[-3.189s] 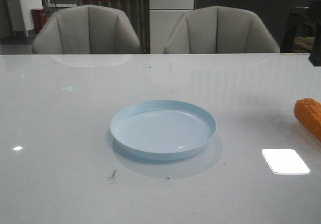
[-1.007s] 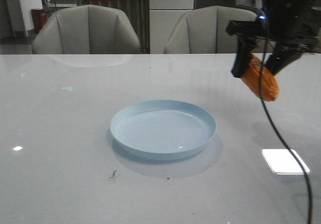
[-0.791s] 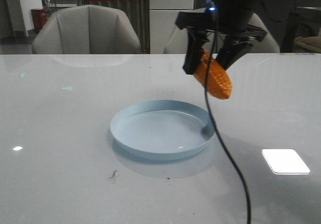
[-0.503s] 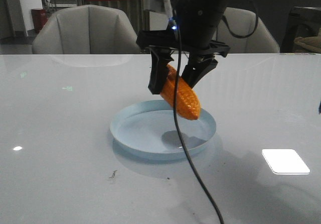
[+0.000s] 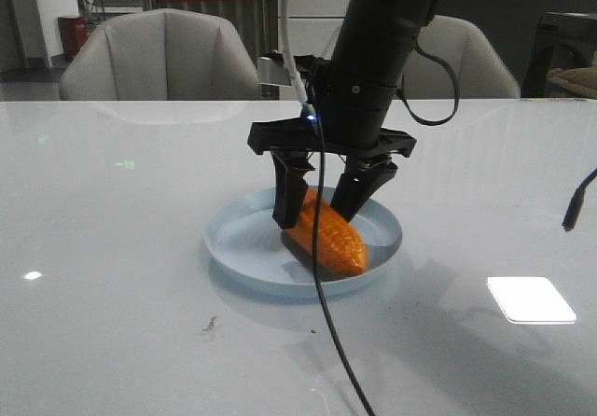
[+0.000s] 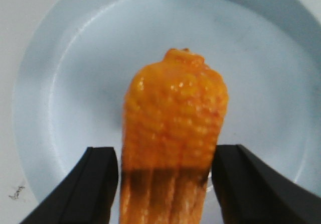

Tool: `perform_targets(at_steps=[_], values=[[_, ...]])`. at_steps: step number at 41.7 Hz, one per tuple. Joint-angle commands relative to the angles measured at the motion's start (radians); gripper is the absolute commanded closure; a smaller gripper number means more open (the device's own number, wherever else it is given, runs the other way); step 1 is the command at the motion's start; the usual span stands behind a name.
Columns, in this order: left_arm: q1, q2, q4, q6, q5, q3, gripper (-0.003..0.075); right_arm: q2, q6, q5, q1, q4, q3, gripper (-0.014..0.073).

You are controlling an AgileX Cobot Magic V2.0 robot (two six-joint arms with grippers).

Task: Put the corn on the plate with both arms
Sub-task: 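Lower the corn onto the plate, open the right gripper and withdraw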

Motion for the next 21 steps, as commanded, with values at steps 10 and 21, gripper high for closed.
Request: perform_targets(at_steps=[10,21], values=[[0.001,-0.014,-0.016,0.001,-0.069,-0.028,0.0391,-0.071,-0.017,-0.028,-0.001,0.014,-0.036,0.0078],[0.001,-0.014,-0.016,0.001,-0.069,-0.028,0.0391,-0.181,-0.058,0.030,-0.018,-0.066,-0.038,0.0078]])
